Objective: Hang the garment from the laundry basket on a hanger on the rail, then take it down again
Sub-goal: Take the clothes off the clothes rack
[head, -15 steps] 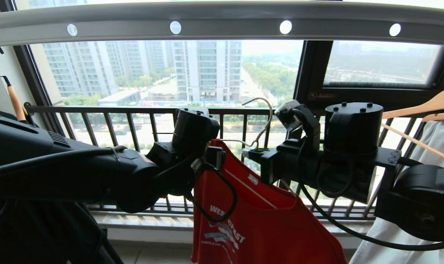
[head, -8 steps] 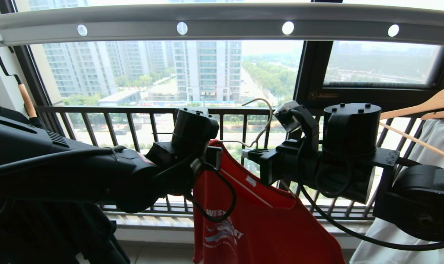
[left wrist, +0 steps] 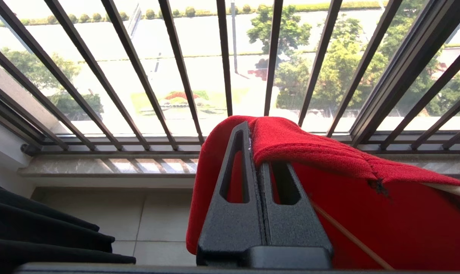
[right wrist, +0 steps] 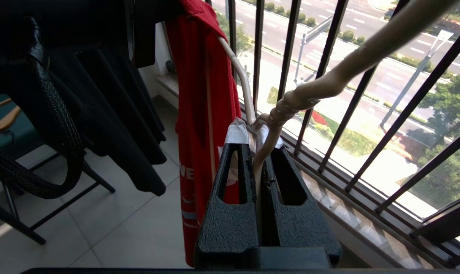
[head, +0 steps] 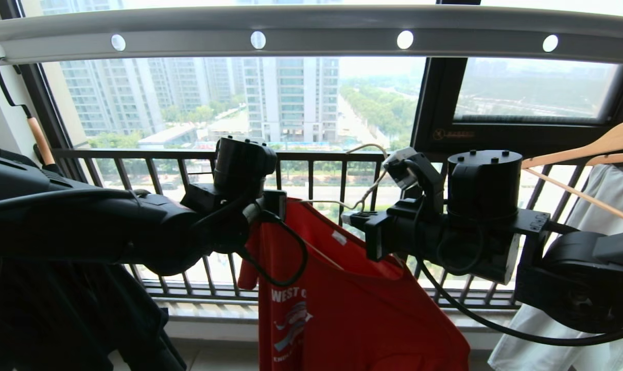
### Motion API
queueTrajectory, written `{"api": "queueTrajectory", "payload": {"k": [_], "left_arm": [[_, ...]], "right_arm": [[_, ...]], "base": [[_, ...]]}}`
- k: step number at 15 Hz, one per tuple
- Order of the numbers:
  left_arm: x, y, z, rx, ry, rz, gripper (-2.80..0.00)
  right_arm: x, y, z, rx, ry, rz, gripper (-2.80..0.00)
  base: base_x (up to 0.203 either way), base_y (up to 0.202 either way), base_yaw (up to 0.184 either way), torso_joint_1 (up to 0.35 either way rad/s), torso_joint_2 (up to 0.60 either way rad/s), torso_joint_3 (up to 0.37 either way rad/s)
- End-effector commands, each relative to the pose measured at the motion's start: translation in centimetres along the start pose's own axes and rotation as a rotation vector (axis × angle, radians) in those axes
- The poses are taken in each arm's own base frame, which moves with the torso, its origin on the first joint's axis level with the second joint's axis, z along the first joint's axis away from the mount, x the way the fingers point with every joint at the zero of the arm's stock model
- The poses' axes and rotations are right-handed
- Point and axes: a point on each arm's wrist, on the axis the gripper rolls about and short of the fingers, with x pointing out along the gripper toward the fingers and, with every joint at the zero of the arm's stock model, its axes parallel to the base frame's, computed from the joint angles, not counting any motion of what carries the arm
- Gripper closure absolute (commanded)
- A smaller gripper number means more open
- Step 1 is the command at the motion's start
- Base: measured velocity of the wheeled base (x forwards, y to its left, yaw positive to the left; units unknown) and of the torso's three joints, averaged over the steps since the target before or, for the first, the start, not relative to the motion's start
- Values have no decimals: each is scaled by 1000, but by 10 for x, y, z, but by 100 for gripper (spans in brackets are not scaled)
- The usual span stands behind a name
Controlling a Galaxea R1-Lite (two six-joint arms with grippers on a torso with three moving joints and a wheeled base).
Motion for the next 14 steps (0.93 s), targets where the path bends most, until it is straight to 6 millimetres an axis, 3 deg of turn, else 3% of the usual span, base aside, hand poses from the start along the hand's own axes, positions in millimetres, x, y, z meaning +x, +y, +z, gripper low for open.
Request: {"api": "queueTrajectory", "payload": {"k": [1, 4, 8, 11, 14], "left_arm": [[12, 17, 6, -24, -10, 38, 0], [29, 35, 4, -38, 16, 18, 0], [57, 43, -10, -40, 65, 26, 0], [56, 47, -5, -184, 89, -142, 0], [52, 66, 7, -249, 80, -211, 0]], "right_arm": [[5, -5, -5, 4, 16, -12, 0], [5, -6, -4, 4, 12, -15, 0], [4, -6, -3, 5, 9, -15, 0], [4, -6, -3, 5, 7, -15, 0], [4, -6, -2, 5, 6, -16, 0]], "base": [[0, 0, 0, 0, 0, 0], [0, 0, 0, 0, 0, 0], [0, 0, 0, 0, 0, 0], [0, 0, 0, 0, 0, 0], [0, 0, 0, 0, 0, 0]]}}
